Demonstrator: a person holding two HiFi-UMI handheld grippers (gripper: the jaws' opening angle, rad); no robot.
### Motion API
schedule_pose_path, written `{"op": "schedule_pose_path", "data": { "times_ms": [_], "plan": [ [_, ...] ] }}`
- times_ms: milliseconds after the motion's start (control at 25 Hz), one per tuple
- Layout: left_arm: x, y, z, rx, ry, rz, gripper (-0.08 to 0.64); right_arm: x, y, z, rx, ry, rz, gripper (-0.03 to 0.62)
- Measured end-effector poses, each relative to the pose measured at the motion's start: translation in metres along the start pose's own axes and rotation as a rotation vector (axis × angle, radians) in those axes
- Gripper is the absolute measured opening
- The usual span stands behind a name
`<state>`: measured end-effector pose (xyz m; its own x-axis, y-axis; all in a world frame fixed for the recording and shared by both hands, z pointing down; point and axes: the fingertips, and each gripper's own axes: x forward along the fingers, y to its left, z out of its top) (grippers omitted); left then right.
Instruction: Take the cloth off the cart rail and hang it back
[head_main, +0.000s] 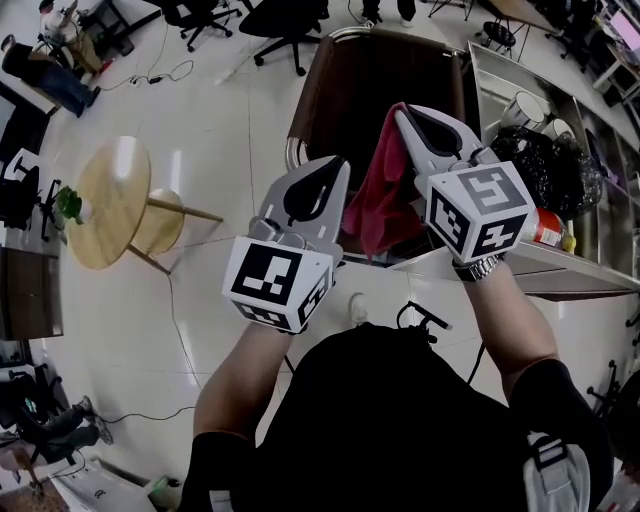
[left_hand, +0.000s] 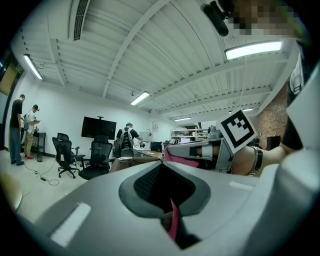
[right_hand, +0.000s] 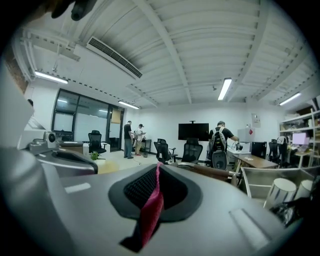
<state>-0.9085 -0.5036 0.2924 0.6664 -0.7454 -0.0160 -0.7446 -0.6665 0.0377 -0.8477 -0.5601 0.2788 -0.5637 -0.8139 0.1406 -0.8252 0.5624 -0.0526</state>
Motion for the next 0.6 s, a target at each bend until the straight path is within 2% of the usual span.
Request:
{"op": "schedule_pose_path", "data": {
  "times_ms": [40, 80, 160, 240, 520, 600],
  "plan": [
    [0.002, 0.002, 0.002, -0.001, 0.001, -0.001, 0.002, 0.006, 0.0, -0.005, 0.009, 0.027, 0.01, 0.011],
    [0.004, 0.004, 0.002, -0.001, 0.001, -0.002, 0.002, 0.012, 0.001, -0.011, 0.021, 0.057, 0.026, 0.037],
    [0.007, 0.008, 0.001, -0.002, 0.001, -0.004, 0.002, 0.021, 0.004, -0.023, 0.042, 0.104, 0.059, 0.135],
    [0.01, 0.013, -0.003, -0.005, 0.005, -0.004, 0.002, 0.028, 0.005, -0.028, 0.049, 0.122, 0.071, 0.164],
    [0.012, 0.014, 0.004, -0.012, 0.002, -0.003, 0.002, 0.023, 0.006, -0.011, 0.042, 0.096, 0.083, 0.166],
    [0.002, 0.006, 0.002, -0.028, 0.032, -0.003, 0.002, 0.011, 0.014, -0.007, 0.033, 0.076, 0.083, 0.164]
  ]
}}
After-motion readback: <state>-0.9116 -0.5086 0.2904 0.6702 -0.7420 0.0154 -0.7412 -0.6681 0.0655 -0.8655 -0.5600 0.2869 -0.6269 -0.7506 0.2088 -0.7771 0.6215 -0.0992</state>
